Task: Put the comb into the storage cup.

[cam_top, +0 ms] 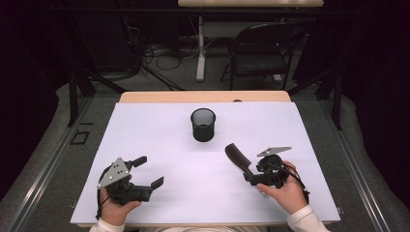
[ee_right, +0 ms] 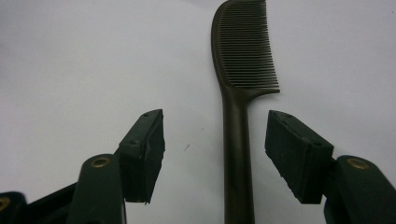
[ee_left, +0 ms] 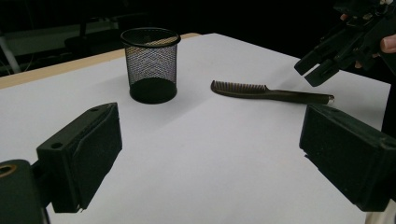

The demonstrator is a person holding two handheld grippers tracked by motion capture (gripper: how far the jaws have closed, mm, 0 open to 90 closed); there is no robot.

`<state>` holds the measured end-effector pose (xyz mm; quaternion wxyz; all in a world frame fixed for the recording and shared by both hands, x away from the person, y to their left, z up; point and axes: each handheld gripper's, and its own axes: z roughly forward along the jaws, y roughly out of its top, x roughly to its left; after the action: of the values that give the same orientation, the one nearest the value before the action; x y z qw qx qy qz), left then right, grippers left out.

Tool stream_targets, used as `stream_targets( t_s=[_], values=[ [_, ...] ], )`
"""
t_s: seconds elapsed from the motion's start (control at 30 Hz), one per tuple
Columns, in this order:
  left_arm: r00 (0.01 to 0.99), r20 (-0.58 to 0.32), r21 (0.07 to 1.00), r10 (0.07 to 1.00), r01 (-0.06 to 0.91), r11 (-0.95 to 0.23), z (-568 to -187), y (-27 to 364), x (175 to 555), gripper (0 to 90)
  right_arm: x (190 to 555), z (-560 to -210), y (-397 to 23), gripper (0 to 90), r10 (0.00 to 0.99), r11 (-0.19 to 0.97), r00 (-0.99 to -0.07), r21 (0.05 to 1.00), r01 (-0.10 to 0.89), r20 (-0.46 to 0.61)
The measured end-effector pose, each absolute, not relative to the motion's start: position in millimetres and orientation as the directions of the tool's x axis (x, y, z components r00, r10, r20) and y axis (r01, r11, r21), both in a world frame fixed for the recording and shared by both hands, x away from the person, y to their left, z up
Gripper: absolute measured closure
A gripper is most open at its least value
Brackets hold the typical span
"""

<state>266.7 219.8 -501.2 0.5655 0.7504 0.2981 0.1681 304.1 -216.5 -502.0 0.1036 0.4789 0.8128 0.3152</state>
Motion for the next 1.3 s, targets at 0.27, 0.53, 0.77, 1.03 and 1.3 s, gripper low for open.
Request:
stream_targets(
  t_s=[0.27,0.53,0.77,1.03,1.3],
  values=[
    [0.765,-0.081,0.949,0.638,0.256,-0.186,-501.3,219.6,266.6,5.9,314.7,-501.0,-215.0,36.9,0.839,0.367,-0.526,0.57,0.735,0.139],
    [0.763,-0.081,0.948,0.641,0.258,-0.187,-501.9,219.7,266.9,6.0,321.8,-498.0,-206.9,35.5,0.834,0.413,-0.537,0.503,0.759,0.125],
    [0.76,-0.079,0.946,0.645,0.26,-0.191,-502.4,218.6,266.4,6.0,329.6,-494.1,-203.8,35.6,0.833,0.445,-0.543,0.457,0.77,0.104],
    [0.762,-0.081,0.946,0.642,0.262,-0.192,-502.9,218.8,267.0,6.0,336.6,-490.1,-200.6,36.2,0.834,0.455,-0.541,0.42,0.786,0.11],
    [0.764,-0.081,0.945,0.64,0.263,-0.194,-503.2,218.4,267.0,6.0,344.2,-489.2,-197.8,37.7,0.844,0.458,-0.527,0.374,0.806,0.102]
  ],
)
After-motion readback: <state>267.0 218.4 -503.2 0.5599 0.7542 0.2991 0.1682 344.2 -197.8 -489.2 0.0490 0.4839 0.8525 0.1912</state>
